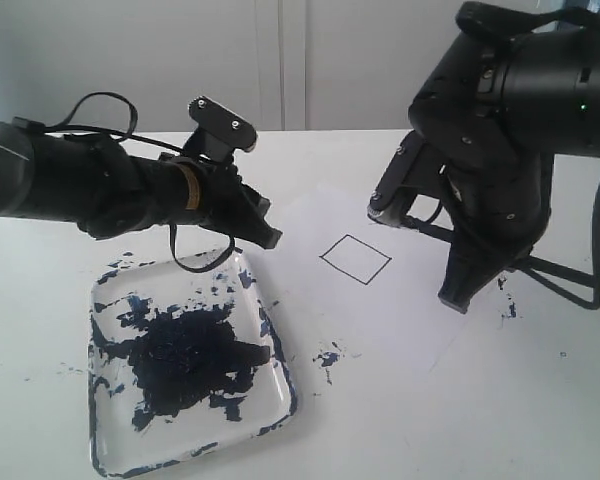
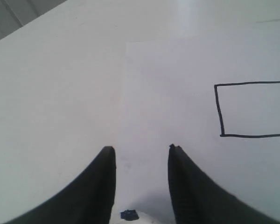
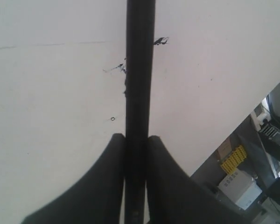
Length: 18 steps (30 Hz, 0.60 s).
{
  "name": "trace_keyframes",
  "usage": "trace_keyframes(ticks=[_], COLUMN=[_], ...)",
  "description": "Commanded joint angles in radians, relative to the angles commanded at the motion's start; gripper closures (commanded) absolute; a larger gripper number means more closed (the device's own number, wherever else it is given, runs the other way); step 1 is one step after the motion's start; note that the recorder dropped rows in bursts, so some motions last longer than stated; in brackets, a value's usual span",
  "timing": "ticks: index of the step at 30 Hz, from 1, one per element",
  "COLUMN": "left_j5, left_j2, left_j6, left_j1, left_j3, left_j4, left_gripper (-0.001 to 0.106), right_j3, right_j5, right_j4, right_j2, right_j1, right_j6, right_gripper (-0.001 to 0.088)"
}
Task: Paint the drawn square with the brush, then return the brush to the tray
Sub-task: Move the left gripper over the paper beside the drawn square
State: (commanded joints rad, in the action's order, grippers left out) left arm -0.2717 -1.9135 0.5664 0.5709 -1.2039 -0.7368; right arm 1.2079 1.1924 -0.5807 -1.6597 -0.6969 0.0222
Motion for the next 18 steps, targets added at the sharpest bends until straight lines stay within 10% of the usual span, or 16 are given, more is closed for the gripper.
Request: trace_keyframes(ticks=[10,18], left_j5=[0.096,0.119], left_j2=[-0.140,-0.174], left_j6=[0.092,0.205], left_j1=[0.069,0.071], left_j3=[-0.083,-0.146], left_j4=[-0.196,-0.219], left_gripper=[0.065,0.046], right_j3=[0.000,0.000], right_j5=[-0.082,-0.139], right_j4=[0.083,0.083], right_j2=[-0.062,-0.112], right_j1=[0.020,0.020], right_j6=[0.022,0.026], right_gripper=[0.0868,0.0868])
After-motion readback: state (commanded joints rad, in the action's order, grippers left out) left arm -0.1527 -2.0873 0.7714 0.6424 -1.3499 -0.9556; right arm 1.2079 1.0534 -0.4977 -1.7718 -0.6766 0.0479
